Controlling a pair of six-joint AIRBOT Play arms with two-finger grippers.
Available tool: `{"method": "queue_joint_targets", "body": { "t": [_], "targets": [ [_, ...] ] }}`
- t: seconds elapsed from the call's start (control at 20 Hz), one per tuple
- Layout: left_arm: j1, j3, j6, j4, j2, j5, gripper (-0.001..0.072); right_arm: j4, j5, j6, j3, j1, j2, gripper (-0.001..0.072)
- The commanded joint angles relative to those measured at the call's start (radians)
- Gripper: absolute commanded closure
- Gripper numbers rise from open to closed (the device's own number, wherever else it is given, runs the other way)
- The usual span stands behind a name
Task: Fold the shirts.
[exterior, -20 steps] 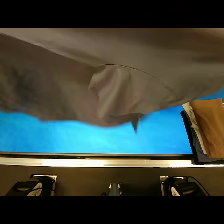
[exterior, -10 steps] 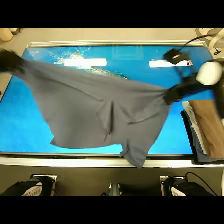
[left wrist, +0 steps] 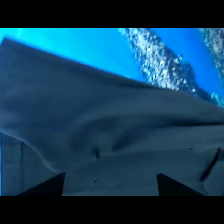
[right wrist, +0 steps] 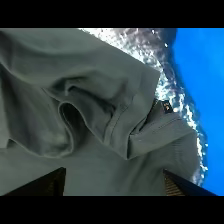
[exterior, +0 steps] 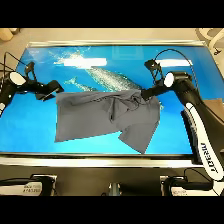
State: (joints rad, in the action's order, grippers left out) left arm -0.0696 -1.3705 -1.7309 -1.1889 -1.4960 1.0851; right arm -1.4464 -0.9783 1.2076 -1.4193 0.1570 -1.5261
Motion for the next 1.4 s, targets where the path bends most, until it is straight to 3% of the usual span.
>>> {"method": "queue_joint_targets", "body": {
  "t": [0.0, 0.1, 0.15, 0.25, 0.35, 0.55, 0.75, 1.05, 1.15, 1.2, 1.25, 1.35],
  "targets": [
    [-0.072, 0.01, 0.083, -0.056, 0.012, 0.251, 0.0092, 0.003, -0.114, -0.08, -0.024, -0.079, 0.039, 0.0062],
    [-0.115, 0.077, 0.094, -0.155, 0.09, 0.314, 0.0134, 0.034, -0.24, -0.141, -0.023, -0.191, 0.064, 0.0075],
    [-0.136, 0.15, 0.098, -0.159, 0.141, 0.309, 0.0134, 0.053, -0.328, -0.168, -0.022, -0.251, 0.064, 0.0096],
    [-0.15, 0.336, 0.117, -0.143, 0.23, 0.284, 0.0168, 0.054, -0.417, -0.187, 0.003, -0.333, 0.064, 0.0204],
    [-0.147, 0.52, 0.163, -0.138, 0.288, 0.256, 0.0201, 0.067, -0.478, -0.242, 0.038, -0.379, 0.064, 0.0221],
    [-0.15, 0.695, 0.188, -0.091, 0.302, 0.172, 0.0201, 0.136, -0.487, -0.259, 0.067, -0.383, 0.064, 0.0222],
    [-0.147, 0.709, 0.206, 0.005, 0.301, 0.068, 0.0201, 0.175, -0.489, -0.29, 0.067, -0.383, 0.064, 0.0222],
    [-0.147, 0.709, 0.205, 0.038, 0.261, 0.039, 0.0203, 0.174, -0.489, -0.289, 0.067, -0.383, 0.064, 0.0222],
    [-0.147, 0.709, 0.19, 0.038, 0.261, 0.019, 0.0327, 0.169, -0.494, -0.289, 0.067, -0.383, 0.064, 0.0221],
    [-0.147, 0.709, 0.182, 0.038, 0.261, 0.011, 0.0335, 0.161, -0.497, -0.289, 0.067, -0.383, 0.064, 0.0221],
    [-0.147, 0.709, 0.176, 0.038, 0.261, 0.004, 0.0423, 0.16, -0.497, -0.288, 0.072, -0.383, 0.063, 0.0221],
    [-0.147, 0.708, 0.176, 0.043, 0.261, -0.002, 0.0674, 0.173, -0.473, -0.263, 0.12, -0.383, 0.063, 0.0221]
  ]
}}
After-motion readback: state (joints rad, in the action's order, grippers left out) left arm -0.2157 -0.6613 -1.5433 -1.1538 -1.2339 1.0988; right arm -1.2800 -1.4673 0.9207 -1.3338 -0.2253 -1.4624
